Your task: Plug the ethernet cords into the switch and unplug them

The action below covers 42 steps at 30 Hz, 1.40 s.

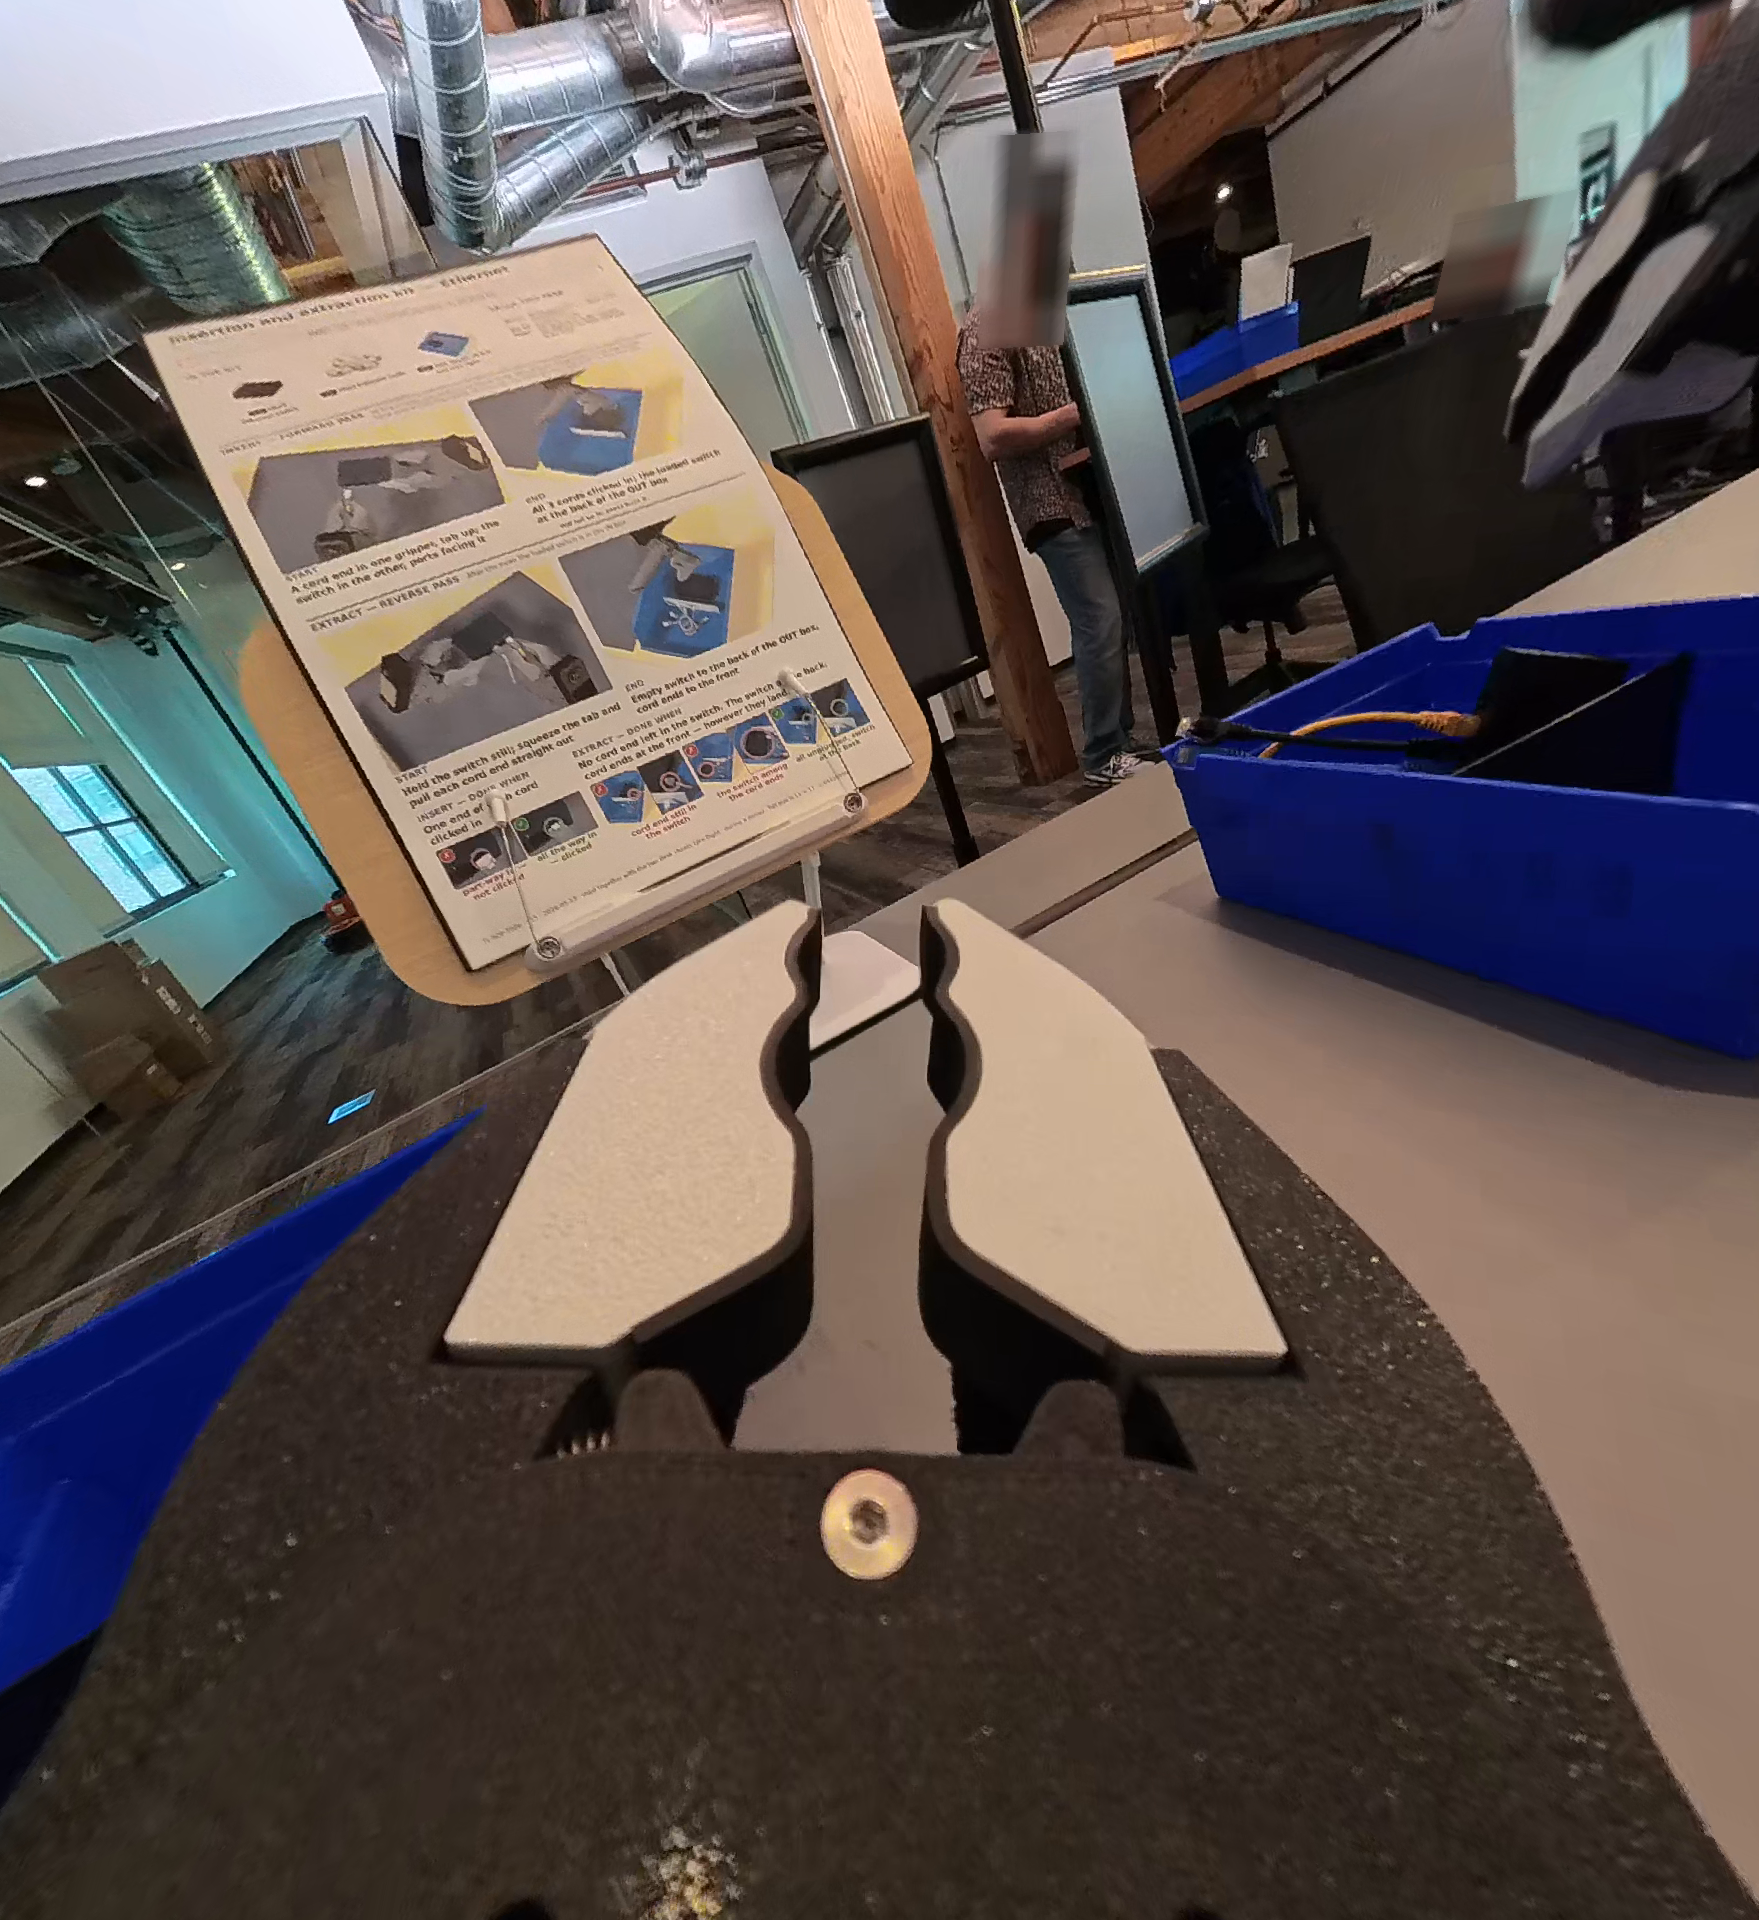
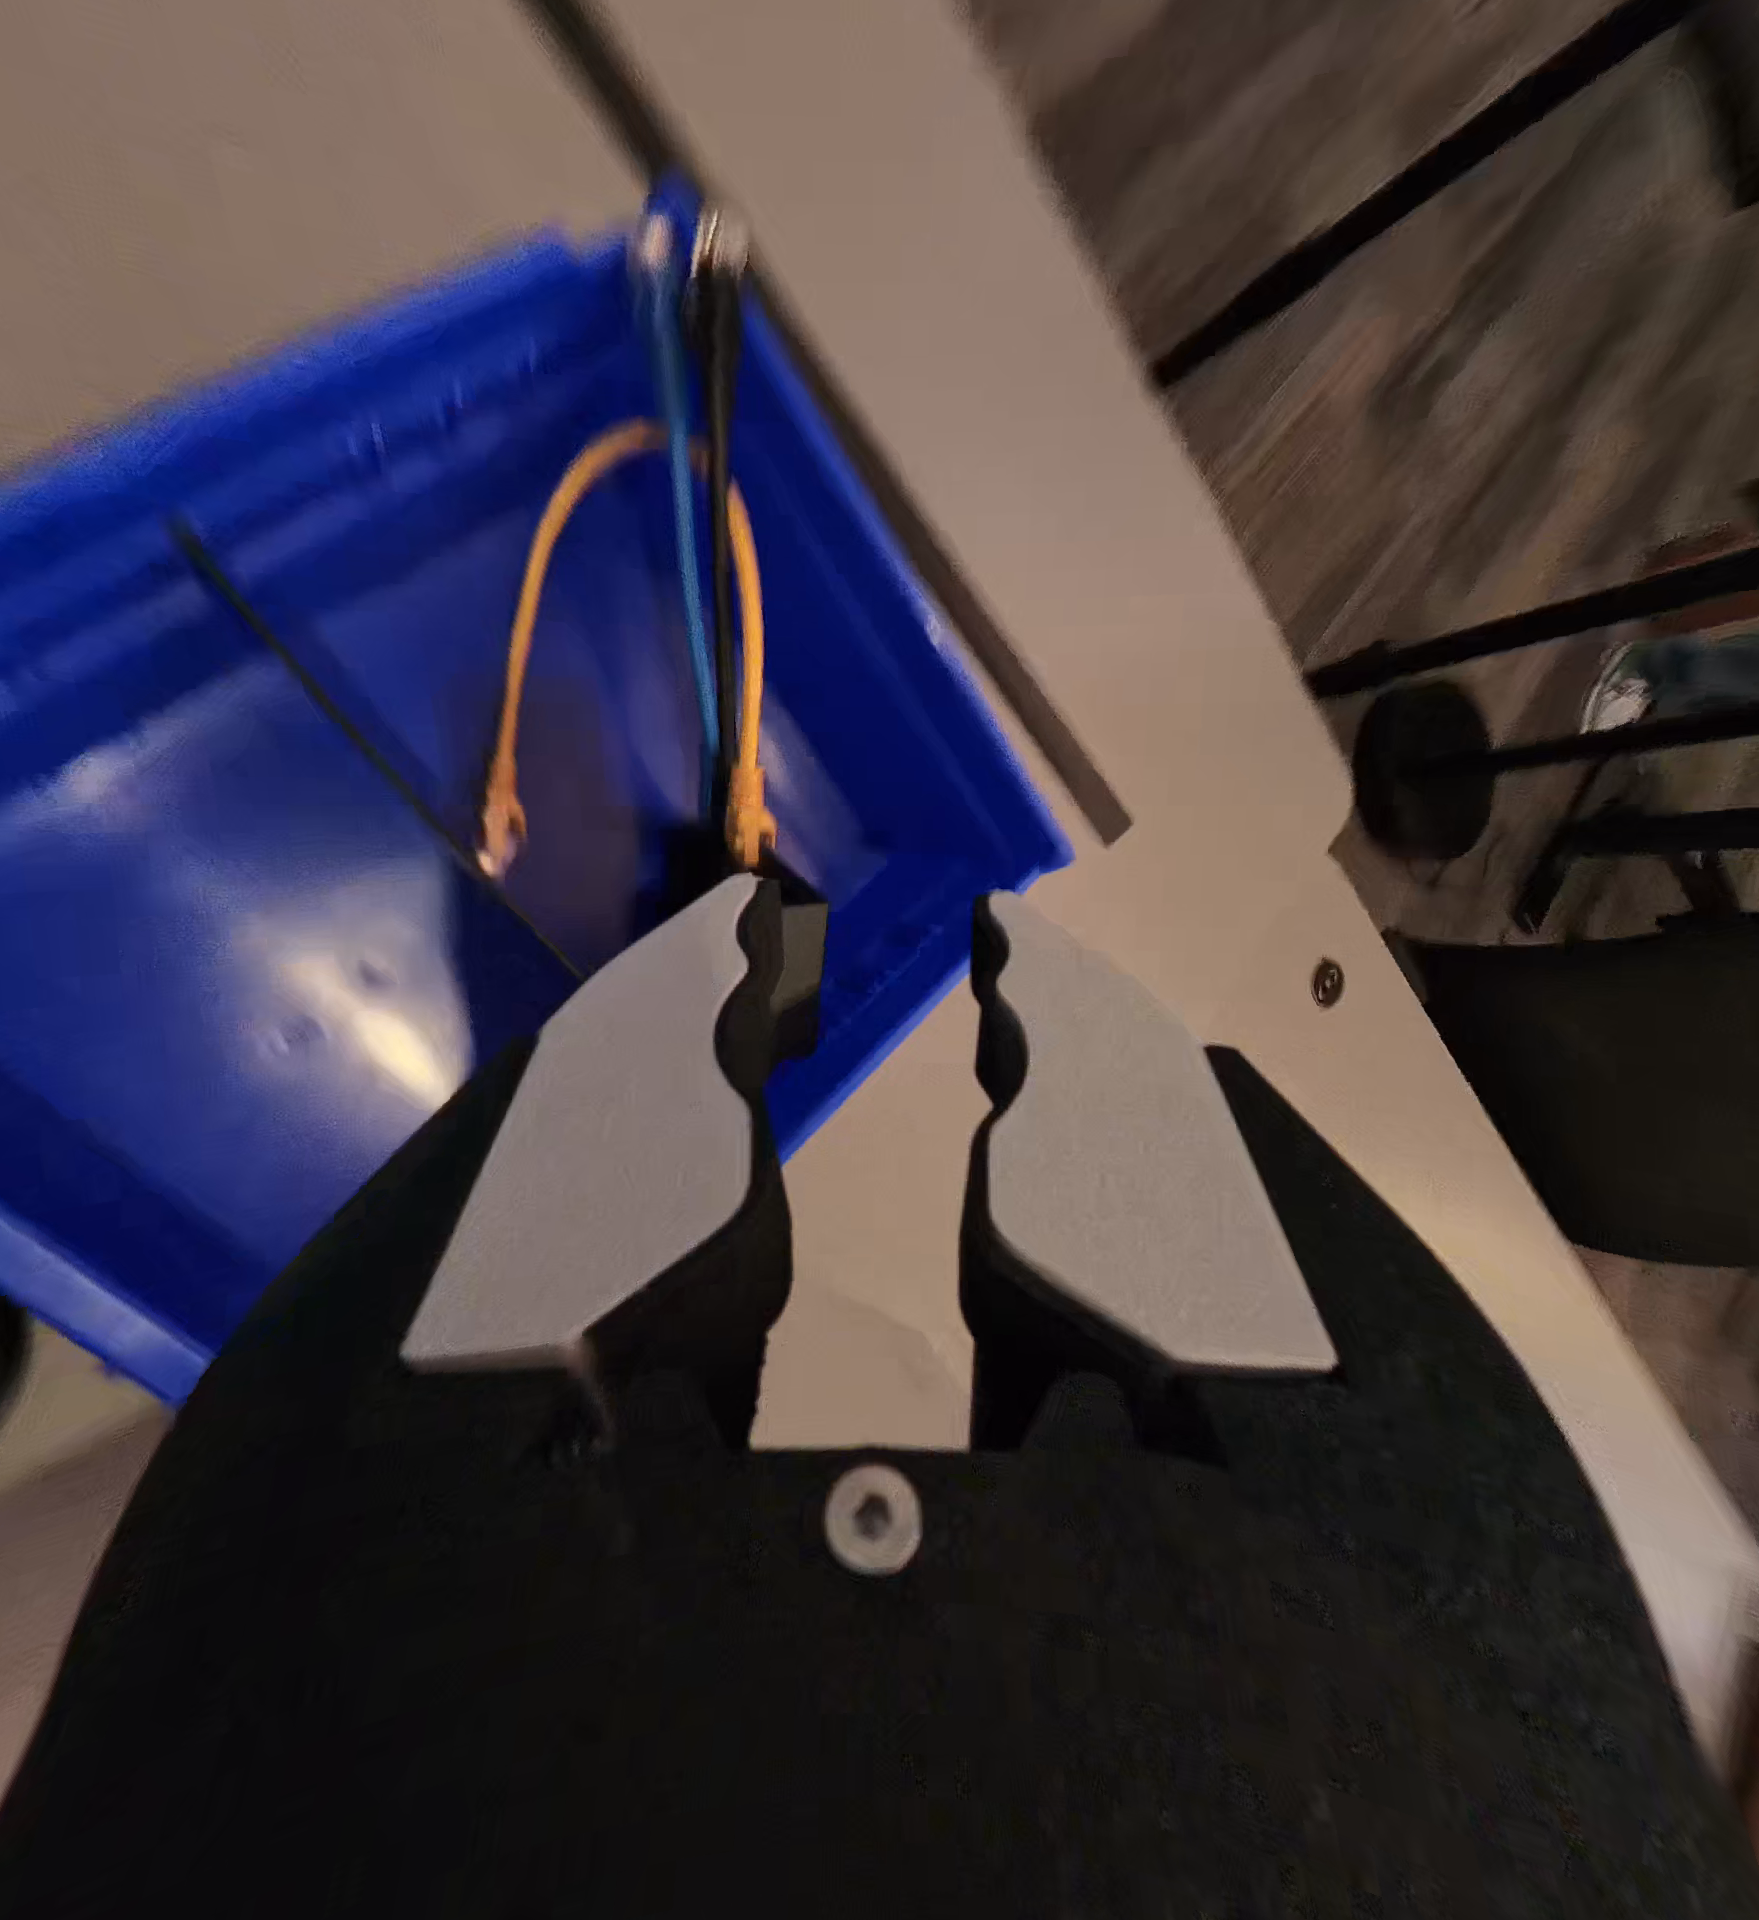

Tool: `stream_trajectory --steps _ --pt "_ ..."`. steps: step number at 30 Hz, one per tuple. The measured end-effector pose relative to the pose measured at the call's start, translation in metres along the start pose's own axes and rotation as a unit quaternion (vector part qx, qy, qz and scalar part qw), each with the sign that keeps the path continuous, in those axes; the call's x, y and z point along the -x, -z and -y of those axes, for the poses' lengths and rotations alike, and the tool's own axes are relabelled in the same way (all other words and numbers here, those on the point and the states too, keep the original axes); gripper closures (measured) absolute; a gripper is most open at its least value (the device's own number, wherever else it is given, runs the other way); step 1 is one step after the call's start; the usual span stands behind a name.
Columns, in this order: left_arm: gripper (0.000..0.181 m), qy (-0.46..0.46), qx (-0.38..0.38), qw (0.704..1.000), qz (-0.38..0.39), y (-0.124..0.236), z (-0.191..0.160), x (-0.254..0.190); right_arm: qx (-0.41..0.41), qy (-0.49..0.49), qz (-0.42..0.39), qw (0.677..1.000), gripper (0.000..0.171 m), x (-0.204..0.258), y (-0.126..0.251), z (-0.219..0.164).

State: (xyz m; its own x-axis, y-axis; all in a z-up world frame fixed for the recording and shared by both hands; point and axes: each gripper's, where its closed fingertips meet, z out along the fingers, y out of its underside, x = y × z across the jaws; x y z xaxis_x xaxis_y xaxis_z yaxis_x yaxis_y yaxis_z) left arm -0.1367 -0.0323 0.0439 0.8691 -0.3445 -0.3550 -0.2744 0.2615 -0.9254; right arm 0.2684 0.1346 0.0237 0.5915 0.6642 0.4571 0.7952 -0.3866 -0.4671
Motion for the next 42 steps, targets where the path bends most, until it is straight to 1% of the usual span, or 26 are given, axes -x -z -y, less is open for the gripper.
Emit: stream_trajectory --steps 1,2,3,4,6,8,10,11,13,14,15,16,18,20,22,24,26,28,30,32,33,34,36,38,41,42 --pt "0.164 0.002 -0.003 1.000 0.000 0.001 0.002 0.000 -0.058 -0.040 -0.003 0.998 0.135 -0.001 0.015 0.003" --pt "0.163 0.004 -0.006 1.000 0.000 0.002 0.004 0.001 -0.106 -0.088 0.011 0.990 0.125 0.001 0.025 0.000" --pt "0.163 0.008 -0.009 1.000 0.000 0.003 0.006 0.001 -0.119 -0.145 0.022 0.982 0.113 0.001 0.028 -0.012" --pt "0.163 0.011 -0.012 1.000 -0.001 0.003 0.008 0.001 -0.093 -0.204 0.019 0.974 0.114 -0.002 0.025 -0.033" --pt "0.162 0.013 -0.015 1.000 -0.002 0.004 0.010 0.001 -0.032 -0.281 -0.018 0.959 0.129 -0.003 0.025 -0.071" --pt "0.160 0.021 -0.014 1.000 -0.004 0.004 0.010 0.001 -0.005 -0.289 -0.043 0.956 0.134 0.009 0.030 -0.084" --pt "0.154 0.035 -0.003 0.999 -0.008 0.003 0.008 0.002 0.017 -0.287 -0.065 0.956 0.134 0.016 0.031 -0.091" --pt "0.151 0.042 0.003 0.999 -0.010 0.002 0.006 0.003 0.040 -0.293 -0.064 0.953 0.131 0.020 0.027 -0.098" --pt "0.144 0.062 0.014 0.998 -0.017 0.001 0.004 0.004 0.089 -0.338 0.008 0.937 0.124 0.043 0.012 -0.108" --pt "0.139 0.073 0.019 0.997 -0.021 0.001 0.004 0.006 0.099 -0.369 0.057 0.922 0.115 0.056 0.003 -0.107" --pt "0.134 0.087 0.024 0.996 -0.024 0.001 0.004 0.008 0.103 -0.395 0.091 0.908 0.117 0.065 -0.004 -0.106" --pt "0.128 0.106 0.030 0.994 -0.027 0.001 0.005 0.012 0.115 -0.407 0.090 0.902 0.120 0.067 -0.012 -0.112" --pt "0.118 0.131 0.051 0.989 -0.033 0.005 0.010 0.023 0.167 -0.391 0.060 0.903 0.116 0.067 -0.023 -0.134" --pt "0.111 0.128 0.076 0.989 -0.023 0.016 0.020 0.044 0.208 -0.379 0.058 0.900 0.112 0.075 -0.032 -0.147" --pt "0.111 0.119 0.094 0.988 -0.007 0.030 0.034 0.074 0.219 -0.380 0.078 0.895 0.124 0.083 -0.039 -0.149" --pt "0.113 0.102 0.128 0.986 0.015 0.046 0.039 0.113 0.237 -0.372 0.078 0.894 0.137 0.083 -0.045 -0.153" --pt "0.112 0.069 0.203 0.976 0.033 0.062 0.023 0.154 0.246 -0.363 0.088 0.894 0.144 0.085 -0.047 -0.150" --pt "0.109 0.029 0.299 0.952 0.063 0.080 -0.009 0.202 0.259 -0.348 0.085 0.897 0.144 0.084 -0.049 -0.150" --pt "0.118 0.029 0.359 0.931 0.059 0.094 -0.037 0.236 0.268 -0.341 0.088 0.897 0.142 0.084 -0.052 -0.151" --pt "0.126 0.063 0.356 0.931 0.043 0.098 -0.051 0.257 0.268 -0.329 0.093 0.901 0.142 0.084 -0.057 -0.152" --pt "0.129 0.067 0.353 0.932 0.054 0.100 -0.058 0.269 0.269 -0.319 0.094 0.904 0.144 0.086 -0.060 -0.153" --pt "0.128 0.064 0.364 0.926 0.073 0.104 -0.069 0.283 0.269 -0.313 0.087 0.907 0.144 0.085 -0.062 -0.155" --pt "0.124 0.056 0.419 0.901 0.092 0.114 -0.101 0.298 0.265 -0.320 0.090 0.905 0.145 0.085 -0.063 -0.154" --pt "0.124 0.080 0.457 0.880 0.101 0.120 -0.130 0.302 0.261 -0.333 0.104 0.900 0.149 0.087 -0.063 -0.153" --pt "0.124 0.155 0.456 0.868 0.123 0.121 -0.152 0.303 0.255 -0.348 0.136 0.892 0.156 0.092 -0.063 -0.151" --pt "0.123 0.169 0.468 0.858 0.123 0.123 -0.159 0.302 0.253 -0.355 0.151 0.887 0.158 0.093 -0.062 -0.150"
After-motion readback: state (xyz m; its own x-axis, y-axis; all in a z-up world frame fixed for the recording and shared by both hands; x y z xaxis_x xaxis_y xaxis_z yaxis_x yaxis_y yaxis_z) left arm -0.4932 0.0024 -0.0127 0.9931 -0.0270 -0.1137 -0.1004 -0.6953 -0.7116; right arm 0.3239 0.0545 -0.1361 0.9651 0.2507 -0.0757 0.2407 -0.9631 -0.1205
